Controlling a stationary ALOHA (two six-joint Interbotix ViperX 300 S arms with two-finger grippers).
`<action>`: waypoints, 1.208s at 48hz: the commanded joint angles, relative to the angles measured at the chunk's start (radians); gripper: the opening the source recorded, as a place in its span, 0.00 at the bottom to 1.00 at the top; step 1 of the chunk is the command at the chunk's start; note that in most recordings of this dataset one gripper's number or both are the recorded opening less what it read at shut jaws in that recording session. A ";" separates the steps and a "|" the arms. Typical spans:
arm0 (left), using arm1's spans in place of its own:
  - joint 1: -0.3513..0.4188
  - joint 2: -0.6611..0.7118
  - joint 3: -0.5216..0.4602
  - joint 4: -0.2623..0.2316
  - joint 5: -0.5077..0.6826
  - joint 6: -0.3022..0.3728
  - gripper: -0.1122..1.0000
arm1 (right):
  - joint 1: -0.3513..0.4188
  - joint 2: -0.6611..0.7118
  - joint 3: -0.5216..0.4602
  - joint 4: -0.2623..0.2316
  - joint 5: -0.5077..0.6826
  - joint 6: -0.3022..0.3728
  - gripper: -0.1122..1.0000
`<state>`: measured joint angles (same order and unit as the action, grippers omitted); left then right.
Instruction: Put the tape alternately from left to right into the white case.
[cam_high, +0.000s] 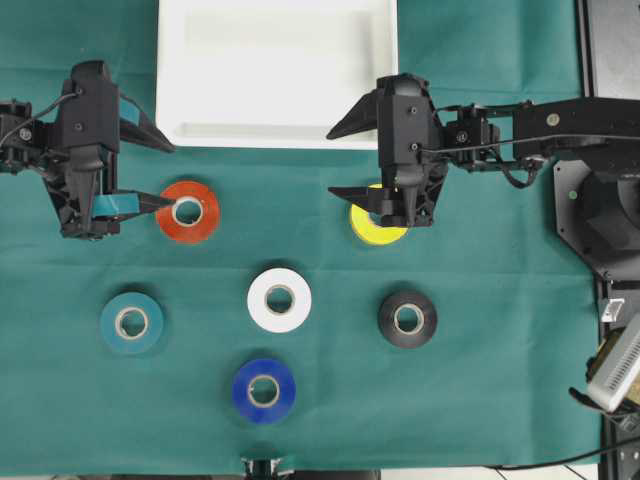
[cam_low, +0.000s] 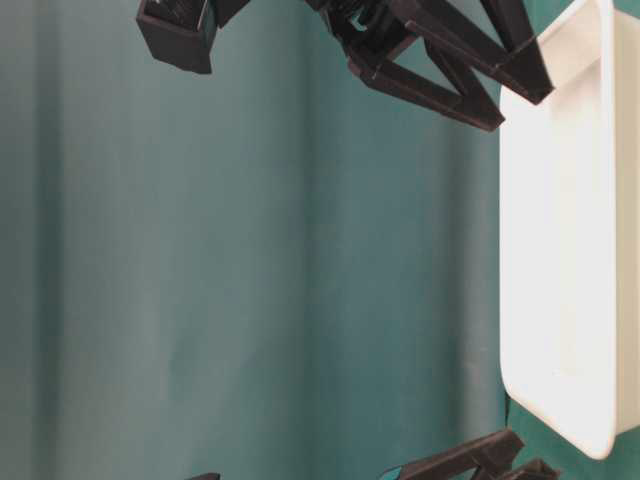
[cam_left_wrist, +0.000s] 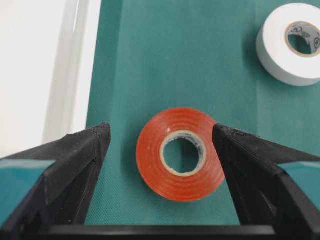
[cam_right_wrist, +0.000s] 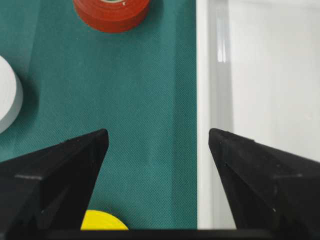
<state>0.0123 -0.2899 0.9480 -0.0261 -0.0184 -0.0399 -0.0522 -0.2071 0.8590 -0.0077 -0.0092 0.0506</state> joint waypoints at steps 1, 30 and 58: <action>0.002 -0.012 -0.014 -0.003 -0.003 0.002 0.90 | -0.002 -0.009 -0.020 -0.002 -0.003 0.002 0.89; 0.002 -0.014 -0.017 -0.003 -0.003 0.000 0.90 | -0.002 -0.009 -0.014 -0.002 -0.002 0.002 0.88; 0.002 -0.014 -0.015 -0.003 -0.003 0.000 0.90 | 0.061 -0.023 -0.012 -0.002 0.061 0.012 0.88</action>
<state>0.0123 -0.2899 0.9480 -0.0276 -0.0169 -0.0399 -0.0061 -0.2086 0.8590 -0.0077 0.0522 0.0583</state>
